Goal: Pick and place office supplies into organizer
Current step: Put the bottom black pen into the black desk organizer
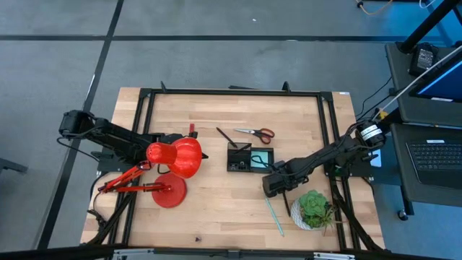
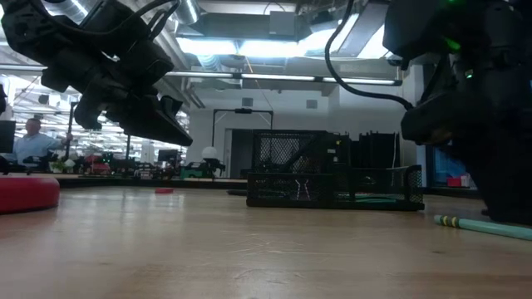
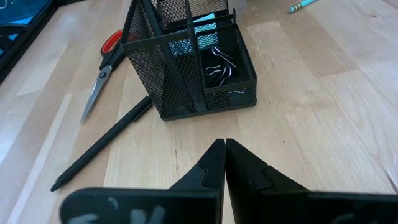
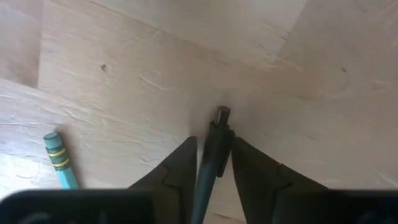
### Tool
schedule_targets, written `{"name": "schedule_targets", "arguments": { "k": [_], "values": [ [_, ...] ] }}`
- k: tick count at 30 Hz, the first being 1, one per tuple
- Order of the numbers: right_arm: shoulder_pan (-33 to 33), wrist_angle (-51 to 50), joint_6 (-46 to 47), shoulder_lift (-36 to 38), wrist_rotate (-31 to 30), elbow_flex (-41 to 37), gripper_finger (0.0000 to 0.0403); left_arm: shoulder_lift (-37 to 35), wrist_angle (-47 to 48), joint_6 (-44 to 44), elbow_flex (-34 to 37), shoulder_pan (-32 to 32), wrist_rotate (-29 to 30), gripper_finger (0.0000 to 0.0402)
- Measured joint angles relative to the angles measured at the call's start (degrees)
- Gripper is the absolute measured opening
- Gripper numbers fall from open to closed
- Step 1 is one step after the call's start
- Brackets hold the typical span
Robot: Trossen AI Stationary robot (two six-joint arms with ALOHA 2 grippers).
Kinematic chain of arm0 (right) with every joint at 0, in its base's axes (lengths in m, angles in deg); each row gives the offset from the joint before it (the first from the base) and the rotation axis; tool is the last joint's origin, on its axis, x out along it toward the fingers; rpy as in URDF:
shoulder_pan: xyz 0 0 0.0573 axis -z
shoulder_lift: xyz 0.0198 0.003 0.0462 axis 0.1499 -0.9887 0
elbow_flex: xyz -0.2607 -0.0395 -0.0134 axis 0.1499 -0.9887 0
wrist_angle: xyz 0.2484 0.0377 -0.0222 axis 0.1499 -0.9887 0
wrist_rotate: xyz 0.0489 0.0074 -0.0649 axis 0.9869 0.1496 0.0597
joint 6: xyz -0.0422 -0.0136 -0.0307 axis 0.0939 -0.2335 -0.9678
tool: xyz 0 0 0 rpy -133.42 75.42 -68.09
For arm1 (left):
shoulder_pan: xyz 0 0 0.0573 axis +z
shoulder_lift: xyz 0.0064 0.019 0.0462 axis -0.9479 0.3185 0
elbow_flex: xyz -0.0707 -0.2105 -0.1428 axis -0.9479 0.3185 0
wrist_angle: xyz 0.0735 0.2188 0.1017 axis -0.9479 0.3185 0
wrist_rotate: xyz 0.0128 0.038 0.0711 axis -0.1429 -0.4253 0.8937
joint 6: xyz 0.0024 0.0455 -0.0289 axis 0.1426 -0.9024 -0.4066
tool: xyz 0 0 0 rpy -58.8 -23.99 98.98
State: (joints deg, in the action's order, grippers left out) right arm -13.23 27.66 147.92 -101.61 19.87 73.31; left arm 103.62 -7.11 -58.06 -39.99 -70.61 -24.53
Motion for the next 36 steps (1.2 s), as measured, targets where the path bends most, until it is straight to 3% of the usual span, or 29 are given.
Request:
{"name": "schedule_targets", "arguments": {
  "k": [18, 30, 36],
  "values": [
    [0.0, -0.5, -1.2, 0.1, -1.1, -0.8, 0.0060, 0.0, 0.0, 0.0, 0.0, 0.0, 0.0, 0.0006],
    [0.1, -2.1, -11.5, -0.4, -2.7, 5.2, 0.0058, 0.0, 0.0, 0.0, 0.0, 0.0, 0.0, 0.0006],
    [0.1, -2.5, -16.6, -0.3, -7.5, 8.3, 0.0058, 0.0, 0.0, 0.0, 0.0, 0.0, 0.0, 0.0006]
  ]
}}
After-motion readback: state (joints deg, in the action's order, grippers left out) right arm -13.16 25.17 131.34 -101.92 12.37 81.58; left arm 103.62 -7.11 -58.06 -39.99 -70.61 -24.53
